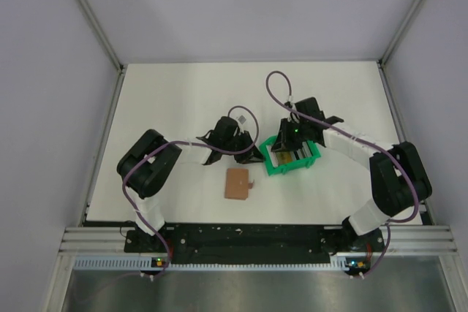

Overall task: Put the credit cards into the card holder
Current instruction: Pick up the credit card from the card holder.

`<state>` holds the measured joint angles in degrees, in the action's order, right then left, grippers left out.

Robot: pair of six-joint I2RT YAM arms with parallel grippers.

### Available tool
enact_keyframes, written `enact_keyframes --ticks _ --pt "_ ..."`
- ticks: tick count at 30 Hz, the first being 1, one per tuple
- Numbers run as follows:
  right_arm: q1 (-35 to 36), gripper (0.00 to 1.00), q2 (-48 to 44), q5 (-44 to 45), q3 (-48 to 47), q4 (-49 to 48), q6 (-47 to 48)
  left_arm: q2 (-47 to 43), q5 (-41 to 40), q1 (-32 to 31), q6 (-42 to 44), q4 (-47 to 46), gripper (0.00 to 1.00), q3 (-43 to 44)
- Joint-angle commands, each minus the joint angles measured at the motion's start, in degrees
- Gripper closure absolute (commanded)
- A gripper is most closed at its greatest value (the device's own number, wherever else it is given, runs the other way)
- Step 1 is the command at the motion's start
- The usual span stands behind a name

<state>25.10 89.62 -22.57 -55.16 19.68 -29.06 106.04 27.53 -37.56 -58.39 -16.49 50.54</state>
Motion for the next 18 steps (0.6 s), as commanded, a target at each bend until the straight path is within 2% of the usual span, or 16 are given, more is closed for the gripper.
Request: enact_keyframes --ticks 1,8,18 --pt "-1.7 0.88 -1.0 -6.1 -0.1 -2.3 0.8 0.8 -0.5 -0.2 1.1 -0.7 0.82 1.5" --pt "-1.8 0.94 -0.6 -7.7 0.6 -3.1 0.8 0.9 -0.5 -0.2 1.1 -0.8 0.82 1.8" --pt "-2.0 0.89 0.7 -10.0 1.6 -4.7 -0.8 0.9 -0.1 -0.2 1.1 -1.0 0.82 1.9"
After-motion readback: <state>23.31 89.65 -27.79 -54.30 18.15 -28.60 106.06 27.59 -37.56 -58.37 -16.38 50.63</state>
